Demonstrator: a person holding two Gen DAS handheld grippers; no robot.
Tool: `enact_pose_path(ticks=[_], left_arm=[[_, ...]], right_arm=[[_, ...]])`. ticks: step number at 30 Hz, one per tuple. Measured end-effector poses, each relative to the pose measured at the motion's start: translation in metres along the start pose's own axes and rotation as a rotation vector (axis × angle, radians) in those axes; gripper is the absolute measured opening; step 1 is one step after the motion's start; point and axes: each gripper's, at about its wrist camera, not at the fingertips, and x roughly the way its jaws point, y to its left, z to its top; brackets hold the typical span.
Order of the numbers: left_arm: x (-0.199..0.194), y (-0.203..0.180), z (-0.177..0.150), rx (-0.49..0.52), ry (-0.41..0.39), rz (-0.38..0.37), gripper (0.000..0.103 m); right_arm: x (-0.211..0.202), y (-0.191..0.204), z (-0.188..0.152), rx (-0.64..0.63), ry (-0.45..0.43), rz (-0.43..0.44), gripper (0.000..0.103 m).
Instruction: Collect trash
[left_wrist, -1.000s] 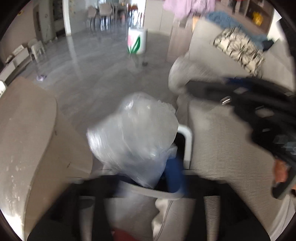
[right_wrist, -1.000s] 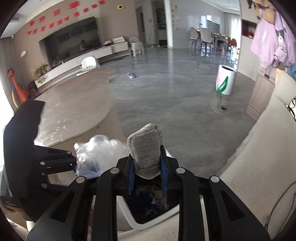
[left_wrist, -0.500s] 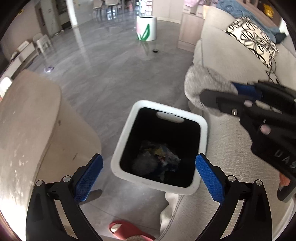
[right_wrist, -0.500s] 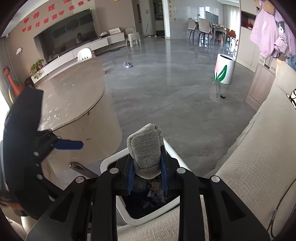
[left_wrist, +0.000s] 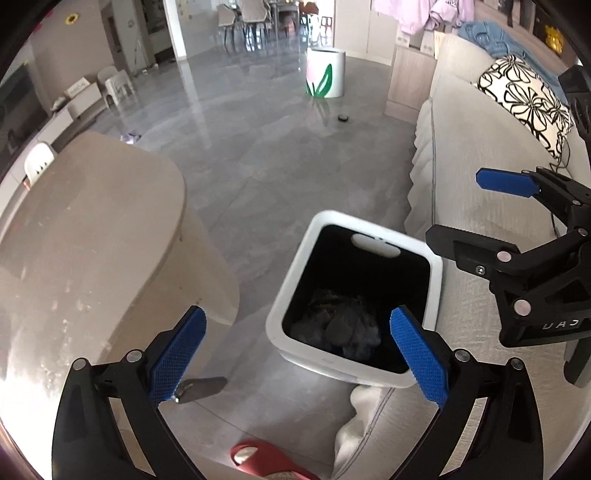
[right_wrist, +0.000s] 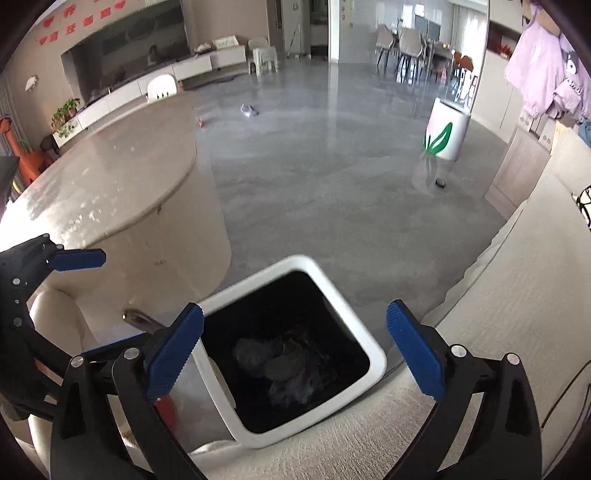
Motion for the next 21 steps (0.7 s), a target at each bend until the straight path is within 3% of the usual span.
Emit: enact_pose_path(ticks=[6, 12, 15, 21], left_arm=[[-0.026, 0.011, 0.001, -0.029, -0.058, 0.021, 0.098], [-0.069, 0.037, -0.003, -0.116, -0.149, 0.096, 0.098], [-0.090, 0.054, -0.007, -0.164, -0.183, 0.111, 0.098], [-0.128, 0.098, -0.021, -0.274, -0.248, 0.208, 0.098]], right_arm=[[-0.025, 0.017, 0.015, -0.035, -0.088, -0.006, 0.099], [-0.049, 0.044, 0.035, -0.075, -0.181, 0.036, 0.099], [-0.058, 0.067, 0.047, -0.113, -0.233, 0.056, 0.099], [-0.073, 0.130, 0.075, -0.210, -0.331, 0.136, 0.099]])
